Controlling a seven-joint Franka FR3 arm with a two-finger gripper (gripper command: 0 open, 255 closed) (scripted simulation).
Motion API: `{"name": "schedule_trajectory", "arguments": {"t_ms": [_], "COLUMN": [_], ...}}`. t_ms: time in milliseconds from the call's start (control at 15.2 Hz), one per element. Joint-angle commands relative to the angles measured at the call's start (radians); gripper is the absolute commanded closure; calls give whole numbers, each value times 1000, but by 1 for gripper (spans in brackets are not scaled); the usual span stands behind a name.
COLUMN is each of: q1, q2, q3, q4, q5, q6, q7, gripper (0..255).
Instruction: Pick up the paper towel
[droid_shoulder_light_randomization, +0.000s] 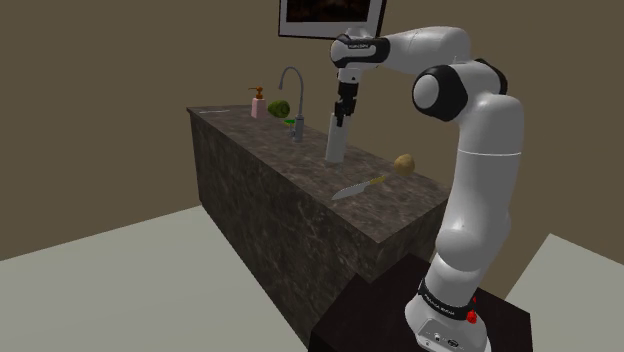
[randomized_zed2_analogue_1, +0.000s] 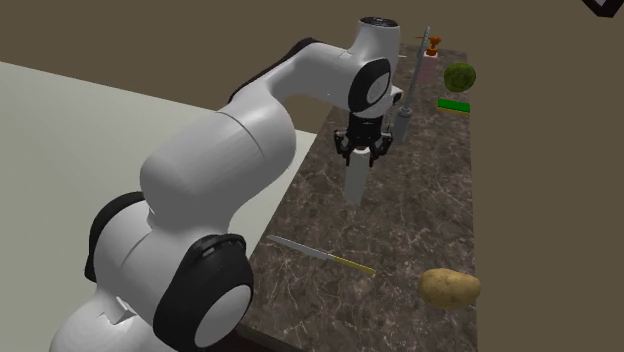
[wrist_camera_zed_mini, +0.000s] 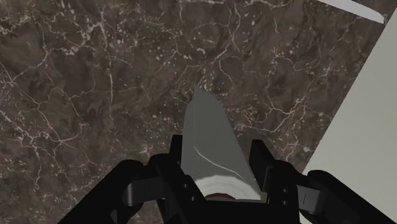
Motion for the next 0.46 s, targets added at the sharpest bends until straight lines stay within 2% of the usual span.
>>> {"name": "schedule_trajectory", "arguments": {"t_ms": [0, 264, 396], "q1": [-2, -9, -10], "q2": [6, 24, 25], "q3": [-1, -2, -2], "q4": [34, 114, 117], "q5": [2, 8, 8], "q6": [-29, -91, -94], "q7": [-1, -4, -5], "gripper": [255, 255, 255]}}
